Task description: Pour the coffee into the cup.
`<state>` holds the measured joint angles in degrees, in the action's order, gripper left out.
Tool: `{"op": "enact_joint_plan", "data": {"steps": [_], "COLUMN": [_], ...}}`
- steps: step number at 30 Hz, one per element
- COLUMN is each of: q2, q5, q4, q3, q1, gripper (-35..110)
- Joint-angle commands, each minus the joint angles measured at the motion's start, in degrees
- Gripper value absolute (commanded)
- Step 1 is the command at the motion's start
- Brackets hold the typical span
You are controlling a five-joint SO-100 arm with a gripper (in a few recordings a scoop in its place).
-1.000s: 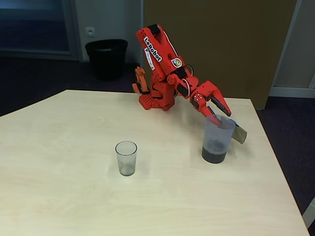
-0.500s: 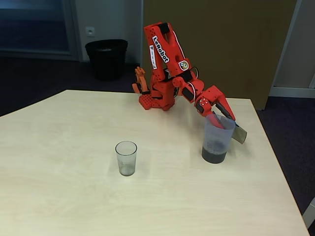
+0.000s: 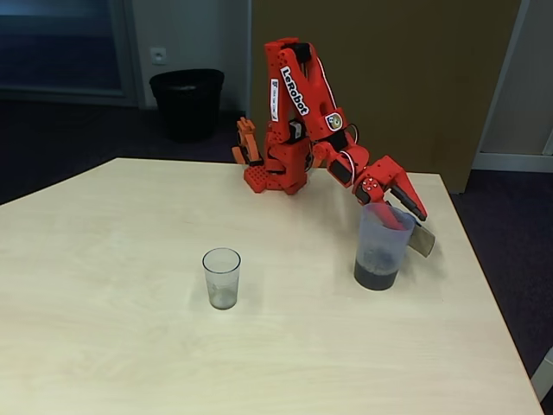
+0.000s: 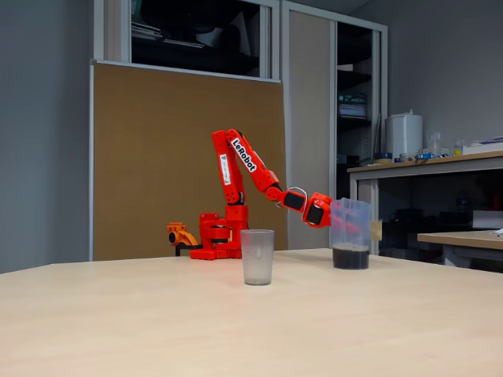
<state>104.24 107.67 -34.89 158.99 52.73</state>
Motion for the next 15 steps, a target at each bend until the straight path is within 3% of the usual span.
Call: {"op": "enact_joint_plan", "data": {"steps": [1, 15], "q2": [-1.6, -5.8], "q5": [-1.1, -9.7], "q4": [-2.4, -5.1], "q3": [-2.4, -5.0], "q1": [-0.5, -4.7], "gripper": [16, 16]}}
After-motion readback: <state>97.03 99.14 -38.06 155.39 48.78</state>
